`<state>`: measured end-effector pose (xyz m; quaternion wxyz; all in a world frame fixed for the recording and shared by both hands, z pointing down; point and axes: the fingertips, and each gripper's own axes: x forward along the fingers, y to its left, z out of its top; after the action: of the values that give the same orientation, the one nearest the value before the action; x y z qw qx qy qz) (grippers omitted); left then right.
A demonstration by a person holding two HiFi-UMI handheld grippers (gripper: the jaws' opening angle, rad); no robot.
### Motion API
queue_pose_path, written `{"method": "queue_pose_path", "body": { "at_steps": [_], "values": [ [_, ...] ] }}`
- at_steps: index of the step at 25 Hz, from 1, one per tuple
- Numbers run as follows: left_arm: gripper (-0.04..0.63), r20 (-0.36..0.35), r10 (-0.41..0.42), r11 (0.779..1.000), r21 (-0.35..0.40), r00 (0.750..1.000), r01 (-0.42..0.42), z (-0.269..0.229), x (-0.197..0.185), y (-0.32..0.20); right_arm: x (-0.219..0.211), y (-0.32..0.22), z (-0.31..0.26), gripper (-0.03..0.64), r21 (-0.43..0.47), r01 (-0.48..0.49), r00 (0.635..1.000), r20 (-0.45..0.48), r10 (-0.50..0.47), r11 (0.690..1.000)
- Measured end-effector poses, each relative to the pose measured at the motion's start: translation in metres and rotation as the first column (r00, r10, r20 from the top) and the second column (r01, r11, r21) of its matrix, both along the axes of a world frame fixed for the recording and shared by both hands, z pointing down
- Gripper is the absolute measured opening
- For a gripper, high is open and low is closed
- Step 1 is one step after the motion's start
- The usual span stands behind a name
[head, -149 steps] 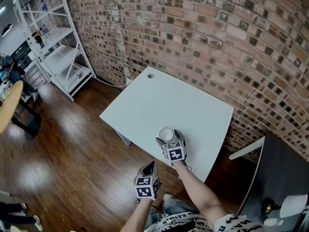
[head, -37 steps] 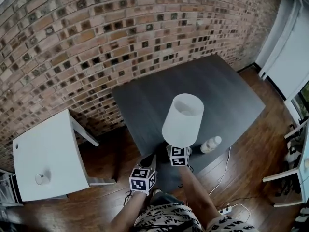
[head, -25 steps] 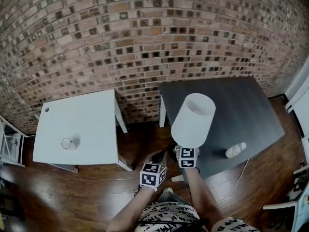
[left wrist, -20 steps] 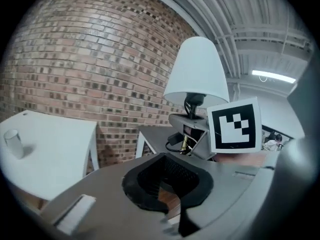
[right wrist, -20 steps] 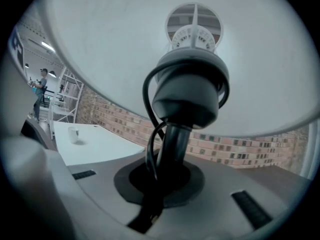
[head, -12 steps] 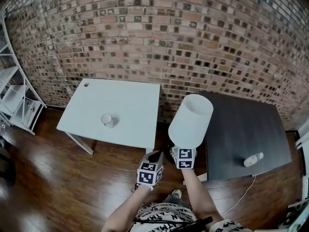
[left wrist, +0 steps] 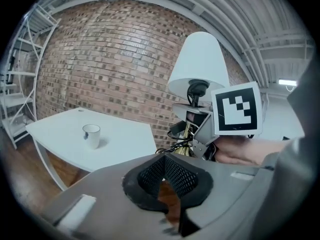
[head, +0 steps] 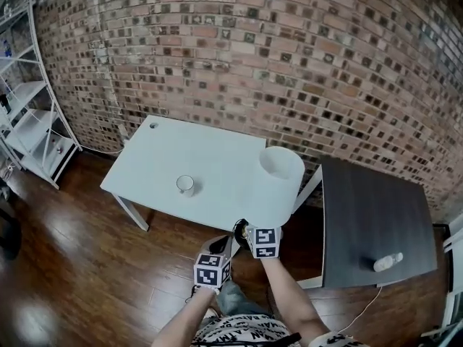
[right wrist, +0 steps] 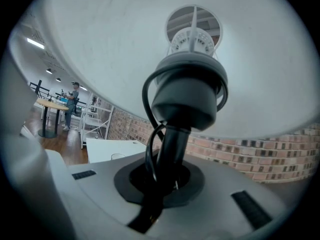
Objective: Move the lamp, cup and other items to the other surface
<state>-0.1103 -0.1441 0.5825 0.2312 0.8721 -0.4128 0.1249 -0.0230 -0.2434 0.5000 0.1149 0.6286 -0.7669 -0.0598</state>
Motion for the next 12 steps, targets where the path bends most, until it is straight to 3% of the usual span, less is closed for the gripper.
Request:
{"method": "queue_pose_path", "body": {
  "at_steps": [12],
  "values": [
    [0.002, 0.03, -0.138, 0.99, -0.001, 0.99, 0.138, 0.033, -0.047, -0.104, -0.064, -0.133, 0.042, 0.014, 0.014, 0.155, 0.988, 0.022, -0.156, 0.988]
  ]
}}
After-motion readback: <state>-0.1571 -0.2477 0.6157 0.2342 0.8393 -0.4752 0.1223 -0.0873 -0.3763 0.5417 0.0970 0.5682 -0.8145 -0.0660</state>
